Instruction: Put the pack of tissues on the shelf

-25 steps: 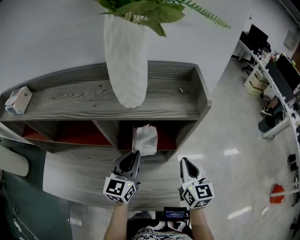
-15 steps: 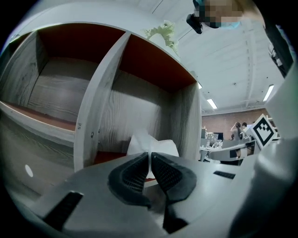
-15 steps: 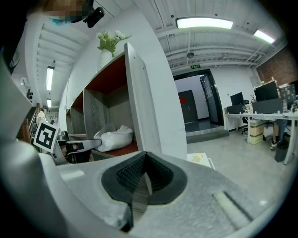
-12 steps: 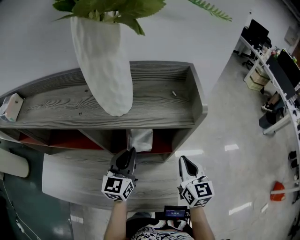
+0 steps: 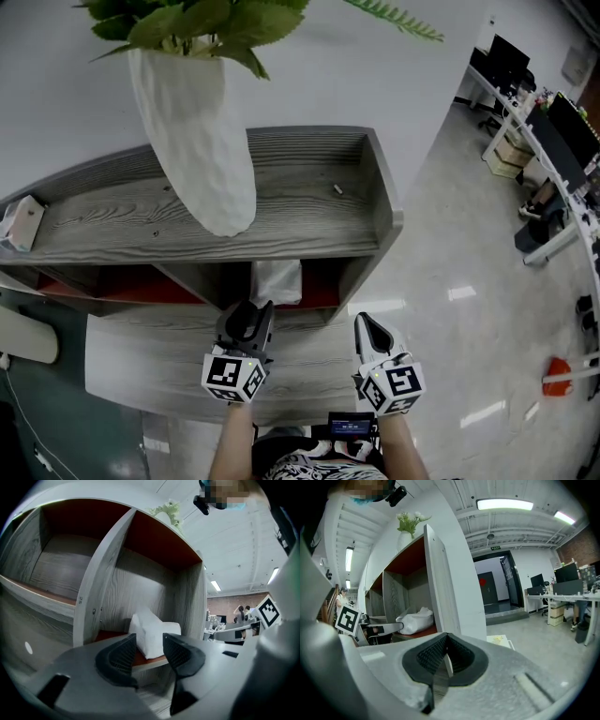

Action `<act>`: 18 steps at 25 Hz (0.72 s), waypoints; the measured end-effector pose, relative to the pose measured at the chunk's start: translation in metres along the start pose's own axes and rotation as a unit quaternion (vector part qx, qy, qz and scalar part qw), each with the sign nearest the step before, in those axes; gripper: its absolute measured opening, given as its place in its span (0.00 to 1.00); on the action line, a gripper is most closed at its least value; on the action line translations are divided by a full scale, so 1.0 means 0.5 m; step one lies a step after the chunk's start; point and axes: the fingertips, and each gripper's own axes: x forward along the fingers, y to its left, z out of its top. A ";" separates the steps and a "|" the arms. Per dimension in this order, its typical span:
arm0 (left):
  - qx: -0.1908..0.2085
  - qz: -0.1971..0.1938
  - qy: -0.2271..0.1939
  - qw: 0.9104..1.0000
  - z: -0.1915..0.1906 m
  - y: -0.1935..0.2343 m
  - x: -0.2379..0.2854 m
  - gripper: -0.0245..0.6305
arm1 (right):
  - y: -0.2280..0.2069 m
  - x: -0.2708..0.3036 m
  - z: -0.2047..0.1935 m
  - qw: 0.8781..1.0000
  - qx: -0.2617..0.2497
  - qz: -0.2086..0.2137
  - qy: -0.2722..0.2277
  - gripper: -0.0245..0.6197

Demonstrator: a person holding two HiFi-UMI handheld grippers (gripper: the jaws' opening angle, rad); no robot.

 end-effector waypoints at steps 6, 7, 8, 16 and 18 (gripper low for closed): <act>0.000 -0.008 -0.002 1.000 0.005 -0.005 -0.022 0.32 | 0.023 -0.019 0.013 1.000 -0.008 -0.005 -0.013 0.05; 0.000 -0.012 -0.003 1.000 0.006 -0.009 -0.027 0.32 | 0.027 -0.024 0.014 1.000 -0.008 -0.007 -0.015 0.05; 0.000 -0.016 -0.003 1.000 0.007 -0.014 -0.033 0.32 | 0.031 -0.029 0.015 1.000 -0.008 -0.009 -0.017 0.05; -0.009 -0.040 -0.006 0.999 0.014 -0.038 -0.095 0.32 | 0.078 -0.075 0.019 0.999 -0.005 -0.022 -0.037 0.05; -0.005 -0.042 -0.011 0.999 0.018 -0.044 -0.118 0.29 | 0.094 -0.087 0.018 0.999 -0.006 -0.022 -0.042 0.05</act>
